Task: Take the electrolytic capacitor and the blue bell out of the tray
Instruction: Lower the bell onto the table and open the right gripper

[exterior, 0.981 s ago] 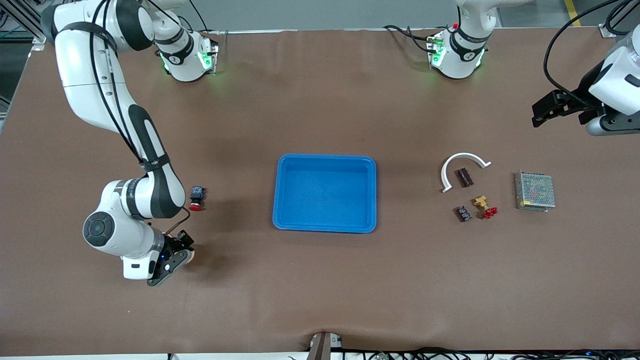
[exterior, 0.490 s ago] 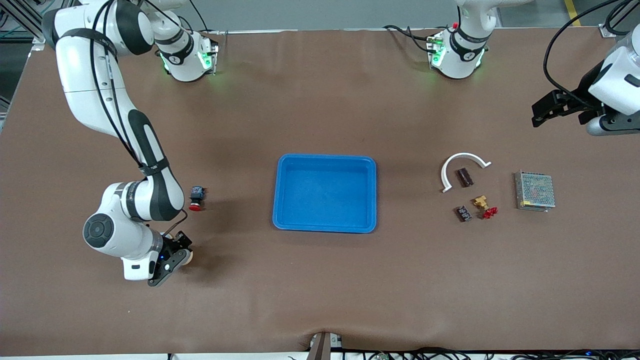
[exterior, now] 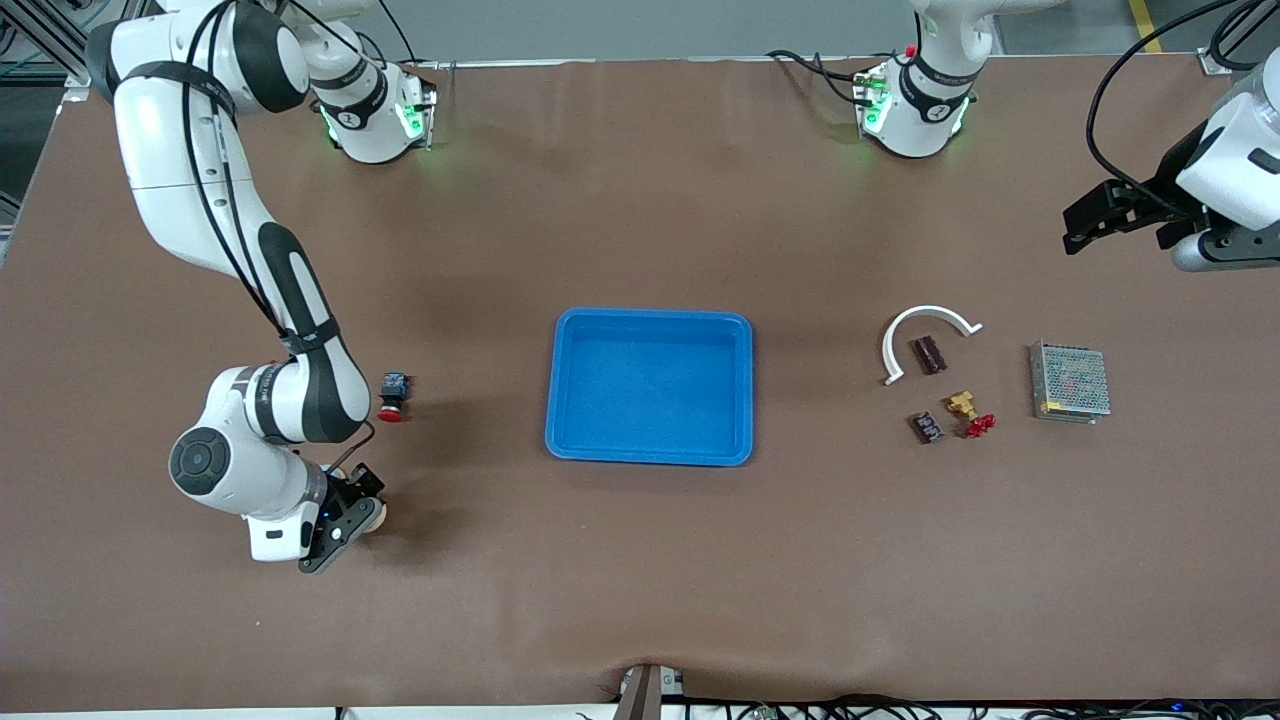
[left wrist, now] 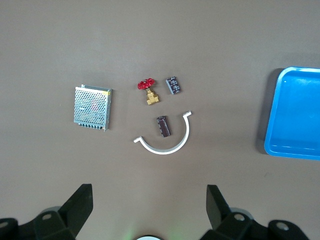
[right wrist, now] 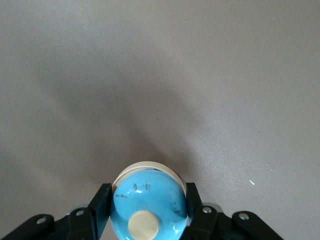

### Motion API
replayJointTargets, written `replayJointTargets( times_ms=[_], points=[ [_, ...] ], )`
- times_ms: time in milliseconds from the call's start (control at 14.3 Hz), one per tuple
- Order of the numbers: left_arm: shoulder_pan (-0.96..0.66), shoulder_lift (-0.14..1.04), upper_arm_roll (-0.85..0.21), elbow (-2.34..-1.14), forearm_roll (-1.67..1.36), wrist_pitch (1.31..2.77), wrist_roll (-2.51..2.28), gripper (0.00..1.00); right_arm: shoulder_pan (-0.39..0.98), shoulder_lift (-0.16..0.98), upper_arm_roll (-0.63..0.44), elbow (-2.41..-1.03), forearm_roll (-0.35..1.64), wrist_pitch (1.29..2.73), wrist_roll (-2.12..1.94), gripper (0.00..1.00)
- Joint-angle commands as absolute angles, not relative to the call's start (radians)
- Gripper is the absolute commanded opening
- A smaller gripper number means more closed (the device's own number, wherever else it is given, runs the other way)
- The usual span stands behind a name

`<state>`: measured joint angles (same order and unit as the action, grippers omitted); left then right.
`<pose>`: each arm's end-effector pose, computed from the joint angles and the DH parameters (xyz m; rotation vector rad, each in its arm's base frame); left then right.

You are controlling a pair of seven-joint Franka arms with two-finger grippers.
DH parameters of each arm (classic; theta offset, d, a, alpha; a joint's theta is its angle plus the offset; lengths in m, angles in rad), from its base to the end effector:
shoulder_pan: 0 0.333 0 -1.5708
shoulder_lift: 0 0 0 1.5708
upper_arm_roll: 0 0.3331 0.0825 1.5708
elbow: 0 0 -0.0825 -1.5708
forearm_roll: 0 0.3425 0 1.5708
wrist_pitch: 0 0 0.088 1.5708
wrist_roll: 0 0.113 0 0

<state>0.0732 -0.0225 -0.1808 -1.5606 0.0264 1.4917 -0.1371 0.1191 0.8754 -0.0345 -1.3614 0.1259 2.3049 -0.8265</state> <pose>0.4947 -0.0515 0.6444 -3.1046 -0.0483 0.0663 0.7211 0.0706 0.2299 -2.8267 -1.2678 -0.1390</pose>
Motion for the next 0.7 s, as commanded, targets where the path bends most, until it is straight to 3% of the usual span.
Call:
replayJointTargets(
  times_ms=[0,210,350,420,630],
  points=[
    [0.069,-0.025,-0.178,-1.554,0.008,1.493,-0.138,1.00,0.103,0.879,-0.018,-1.365,0.146,2.321,-0.864,0.57],
    [0.069,-0.025,-0.178,-1.554,0.009,1.491,-0.138,1.00,0.103,0.881,-0.018,-1.365,0.146,2.321,-0.864,0.59],
    [0.069,-0.023,-0.178,-1.554,0.008,1.493,-0.138,1.00,0.101,0.881,-0.018,-1.365,0.146,2.321,-0.861,0.70],
    [0.069,-0.023,-0.178,-1.554,0.008,1.493,-0.138,1.00,0.103,0.881,-0.018,-1.365,0.152,2.319,-0.859,0.70],
    [0.071,-0.025,-0.178,-1.554,0.008,1.493,-0.138,1.00,0.101,0.881,-0.018,-1.365,0.166,2.319,-0.859,0.88]
  ],
)
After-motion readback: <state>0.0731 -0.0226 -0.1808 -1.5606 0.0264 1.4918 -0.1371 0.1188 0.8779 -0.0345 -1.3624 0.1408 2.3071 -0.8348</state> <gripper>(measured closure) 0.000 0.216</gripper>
